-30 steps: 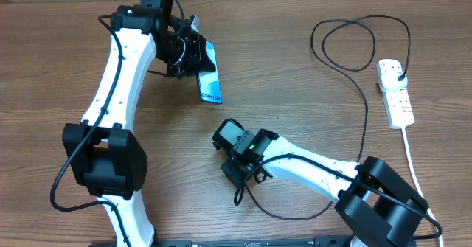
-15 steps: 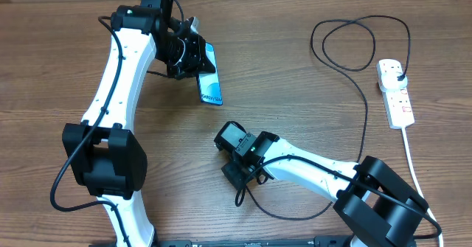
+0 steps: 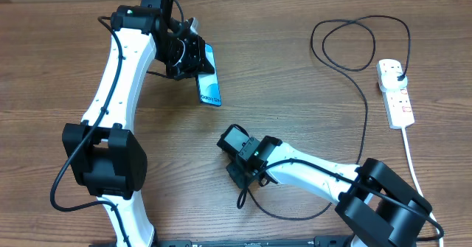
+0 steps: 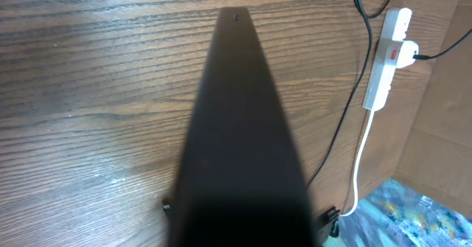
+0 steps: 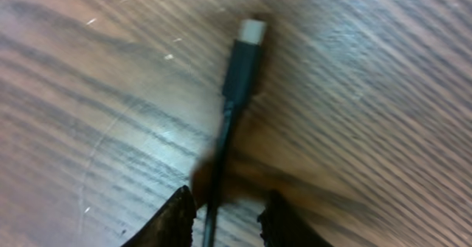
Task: Plug charger to phone and switch on socket
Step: 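Lower the right gripper over the cable's USB-C plug and grasp it, then lift the cable plug with the right gripper, tip pointing forward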
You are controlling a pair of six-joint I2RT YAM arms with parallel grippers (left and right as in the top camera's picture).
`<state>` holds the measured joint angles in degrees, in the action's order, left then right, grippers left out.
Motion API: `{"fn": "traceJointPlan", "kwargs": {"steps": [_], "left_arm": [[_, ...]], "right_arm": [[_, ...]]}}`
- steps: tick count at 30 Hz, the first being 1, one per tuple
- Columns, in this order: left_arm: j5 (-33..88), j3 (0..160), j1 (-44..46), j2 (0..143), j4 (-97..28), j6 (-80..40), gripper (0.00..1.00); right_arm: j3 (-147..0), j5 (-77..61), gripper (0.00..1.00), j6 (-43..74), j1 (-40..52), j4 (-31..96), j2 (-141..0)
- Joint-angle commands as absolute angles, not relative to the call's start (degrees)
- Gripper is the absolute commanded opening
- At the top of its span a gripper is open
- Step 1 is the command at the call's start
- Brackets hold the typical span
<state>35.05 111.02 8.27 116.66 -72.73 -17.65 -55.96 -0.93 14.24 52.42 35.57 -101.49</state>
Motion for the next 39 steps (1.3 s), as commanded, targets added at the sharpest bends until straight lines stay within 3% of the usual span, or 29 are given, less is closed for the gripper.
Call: {"fn": "traceJointPlan", "kwargs": {"steps": [1,5,8,16,35,39], "left_arm": [[35.4,111.68,8.64,115.92,-72.82,-17.98,0.04],[35.38,111.68,8.64,115.92,-72.75,-18.0,0.04],[35.4,111.68,8.4,115.92,-72.75,-18.0,0.04],[35.62,111.68,7.73,115.92,-70.81,-18.15,0.04],[36.01,111.68,7.79,115.92,-70.5,-18.22,0.04],[35.99,111.68,7.86,115.92,-70.5,-18.22,0.04]], "right_arm": [[-53.25,8.08,0.22,20.03,51.99,36.58,-102.67],[-53.28,11.46,0.14,21.3,49.12,36.91,-102.67],[-53.32,8.88,0.15,21.28,45.41,36.84,-102.67],[-53.32,-5.23,0.43,17.1,35.4,34.0,-102.67],[-53.19,-7.62,0.47,17.12,34.2,25.65,-102.69],[-53.08,-7.29,0.4,17.12,35.59,23.35,-102.8]]}}
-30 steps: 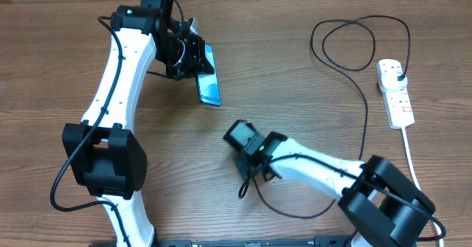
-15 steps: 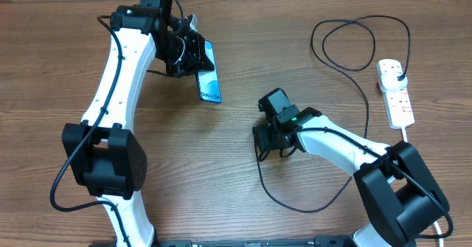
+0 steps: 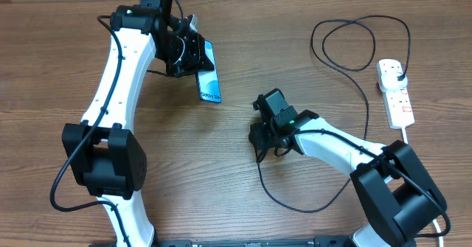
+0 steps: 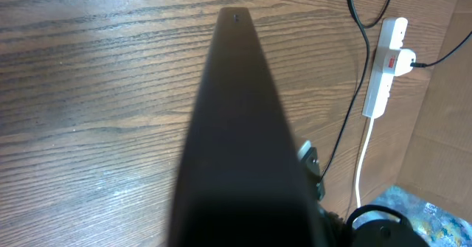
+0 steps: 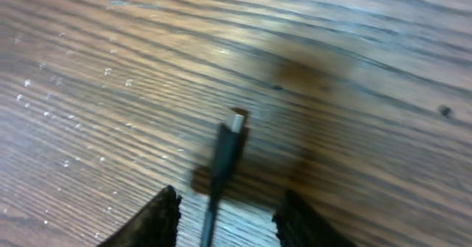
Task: Plug charger to phone and switch on socket
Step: 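Lift the cable plug with the right gripper, tip pointing forward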
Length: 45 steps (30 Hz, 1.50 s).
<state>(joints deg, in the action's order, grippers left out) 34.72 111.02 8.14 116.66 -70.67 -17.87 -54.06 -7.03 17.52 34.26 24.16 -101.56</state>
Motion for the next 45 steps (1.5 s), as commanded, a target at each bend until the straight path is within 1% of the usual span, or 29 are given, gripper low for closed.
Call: {"fn": "traceJointPlan", "kwargs": {"steps": [1,3,7,10,13,24,27,29,31,32,33,34,40,45], "left_arm": [[36.01,111.68,7.86,115.92,-70.5,-18.22,0.04],[35.99,111.68,7.86,115.92,-70.52,-18.22,0.04],[35.86,111.68,7.86,115.92,-71.13,-18.17,0.04],[35.77,111.7,7.86,115.92,-71.44,-17.98,0.04],[35.77,111.68,7.84,115.92,-71.48,-18.0,0.04],[35.42,111.68,7.84,115.92,-70.85,-18.02,0.04],[35.4,111.68,7.84,115.92,-70.85,-18.02,0.04],[35.38,111.68,7.84,115.92,-70.85,-18.0,0.04],[35.38,111.68,7.84,115.92,-70.83,-18.02,0.04],[35.38,111.68,7.84,115.92,-70.83,-18.02,0.04],[35.38,111.68,7.84,115.92,-70.85,-18.02,0.04],[35.38,111.7,7.84,115.92,-70.87,-18.0,0.04],[35.35,111.68,7.84,115.92,-70.83,-18.0,0.04],[35.38,111.68,7.86,115.92,-70.41,-18.02,0.04]], "right_arm": [[-52.97,-6.39,0.38,17.15,36.12,22.92,-102.89],[-52.82,-2.85,0.36,17.39,37.28,23.0,-102.96],[-52.82,3.03,0.36,19.75,37.91,23.59,-103.0],[-52.82,3.38,0.36,20.16,37.58,22.87,-103.0],[-52.82,3.38,0.33,20.23,37.54,22.48,-103.0],[-52.82,3.36,0.31,21.52,37.71,20.91,-104.42],[-52.82,3.38,0.26,21.5,37.78,20.91,-104.84],[-52.82,3.4,0.2,21.47,37.78,20.71,-104.92],[-52.82,3.38,0.17,21.43,37.78,20.8,-104.92],[-52.82,3.38,0.13,21.43,37.78,20.93,-104.92],[-52.84,3.51,0.06,21.17,37.76,21.37,-104.92],[-52.86,4.12,0.04,20.73,37.76,21.82,-104.92],[-56.82,12.03,0.04,20.78,35.64,34.92,-103.83],[-57.82,7.88,0.04,20.82,34.63,36.75,-103.81]]}}
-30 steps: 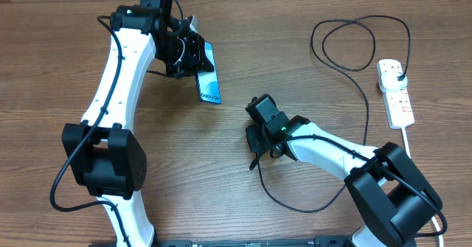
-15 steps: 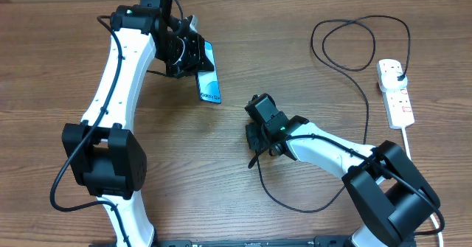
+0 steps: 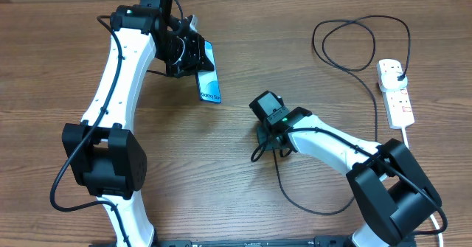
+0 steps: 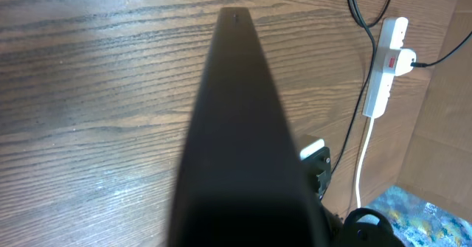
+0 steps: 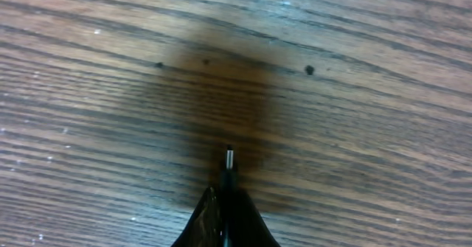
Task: Plug charger to phone and switch on socket
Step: 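Lift the cable plug with the right gripper, tip pointing forward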
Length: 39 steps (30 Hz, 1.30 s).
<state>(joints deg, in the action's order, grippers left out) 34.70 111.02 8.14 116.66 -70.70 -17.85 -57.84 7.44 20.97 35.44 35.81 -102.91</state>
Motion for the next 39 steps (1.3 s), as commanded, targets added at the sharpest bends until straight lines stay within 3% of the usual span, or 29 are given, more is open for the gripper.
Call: {"fn": "traceJointPlan", "kwargs": {"steps": [1,4,8,13,19,24,35,39], "left_arm": [[35.38,111.68,7.9,115.92,-70.41,-18.02,0.04],[35.38,111.7,7.9,115.92,-70.43,-18.02,0.04],[35.38,111.68,7.9,115.92,-70.48,-18.02,0.04],[35.4,111.68,7.9,115.92,-70.87,-18.02,0.04],[35.42,111.7,7.9,115.92,-70.57,-18.06,0.04],[35.46,111.68,7.92,115.92,-70.17,-18.48,0.04],[37.54,111.68,7.9,115.92,-70.19,-18.9,0.04],[38.85,111.7,7.9,115.92,-70.17,-18.85,0.04]], "right_arm": [[-57.82,7.42,0.04,20.82,34.65,36.75,-103.83],[-57.82,7.44,0.09,20.82,34.76,36.73,-103.83],[-57.8,7.42,0.25,20.88,34.76,37.56,-103.83],[-57.69,6.76,0.26,21.28,34.76,37.89,-103.83],[-57.14,2.76,0.25,21.28,34.76,37.15,-103.83],[-56.45,2.63,0.15,21.26,34.85,36.82,-103.83],[-56.18,5.72,0.04,21.28,36.4,35.51,-103.83],[-56.18,6.52,0.04,22.37,36.36,35.62,-103.85]]}}
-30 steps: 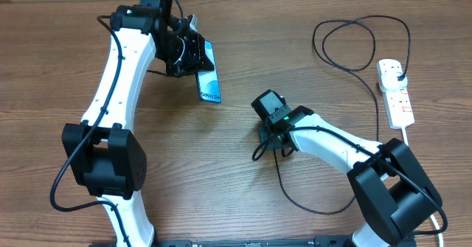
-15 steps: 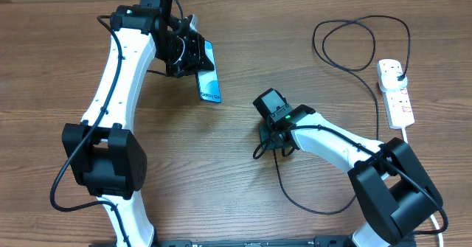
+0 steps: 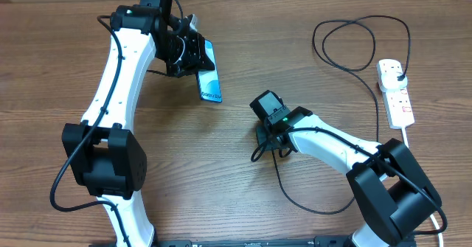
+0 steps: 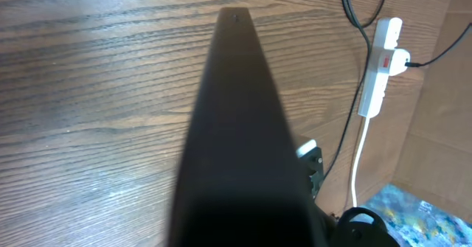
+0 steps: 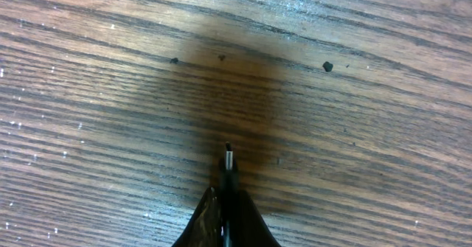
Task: Plug charger to phone and switch on socket
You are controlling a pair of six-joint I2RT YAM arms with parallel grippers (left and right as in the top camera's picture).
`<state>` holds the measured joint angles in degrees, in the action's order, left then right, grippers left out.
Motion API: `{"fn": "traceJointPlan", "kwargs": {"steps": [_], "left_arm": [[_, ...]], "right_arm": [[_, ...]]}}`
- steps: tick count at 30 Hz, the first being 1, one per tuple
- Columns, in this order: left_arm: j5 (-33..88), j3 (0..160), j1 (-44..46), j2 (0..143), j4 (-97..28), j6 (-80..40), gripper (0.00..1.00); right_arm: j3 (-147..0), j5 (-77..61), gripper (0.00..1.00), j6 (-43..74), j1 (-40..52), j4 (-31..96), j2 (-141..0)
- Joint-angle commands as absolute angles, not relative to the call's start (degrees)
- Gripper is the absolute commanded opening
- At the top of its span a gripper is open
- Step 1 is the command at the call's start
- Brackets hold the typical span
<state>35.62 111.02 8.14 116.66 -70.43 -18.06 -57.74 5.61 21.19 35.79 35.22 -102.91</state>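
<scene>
The phone, its blue screen up, is held tilted above the table at the upper left, my left gripper shut on it. In the left wrist view its dark back fills the middle. My right gripper is shut on the black charger plug, whose metal tip points out over the wood. The black cable loops back to the white socket strip at the right edge. The strip shows a red switch.
A white lead runs from the strip toward the table's front right. The cable's slack lies in a loop in front of my right arm. A blue patterned surface shows beyond the table edge.
Nearly nothing has changed. My right gripper has shifted very slightly with the plug in it; the left gripper holds the phone as before.
First my right gripper stood open round the plug lying on the table near the front centre. It was then farther right, still open over the plug. After that it was shut on the plug, and it still is. The left gripper held the phone throughout.
</scene>
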Motion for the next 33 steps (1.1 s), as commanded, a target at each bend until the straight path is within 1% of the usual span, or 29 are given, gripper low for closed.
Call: {"fn": "traceJointPlan", "kwargs": {"steps": [1,8,21,24,25,33], "left_arm": [[39.29,111.68,7.9,115.92,-70.19,-18.83,0.04],[49.43,111.68,7.9,115.92,-70.22,-14.66,0.04],[56.64,111.68,7.88,115.92,-70.91,-12.05,0.04],[56.62,111.68,7.88,115.92,-71.02,-11.68,0.04],[56.62,111.68,7.9,115.92,-71.09,-11.7,0.04],[56.38,111.68,7.88,115.92,-71.09,-11.75,0.04]], "right_arm": [[-56.18,6.46,0.04,22.76,36.36,35.64,-103.85],[-55.53,6.31,0.04,22.76,36.36,35.33,-103.85],[-55.53,3.79,0.04,22.74,36.36,34.63,-103.85],[-55.53,3.84,0.27,22.72,36.36,34.37,-103.85],[-55.53,3.88,0.29,22.72,36.36,34.28,-103.85],[-55.53,3.97,0.29,22.72,36.36,34.2,-103.85]]}}
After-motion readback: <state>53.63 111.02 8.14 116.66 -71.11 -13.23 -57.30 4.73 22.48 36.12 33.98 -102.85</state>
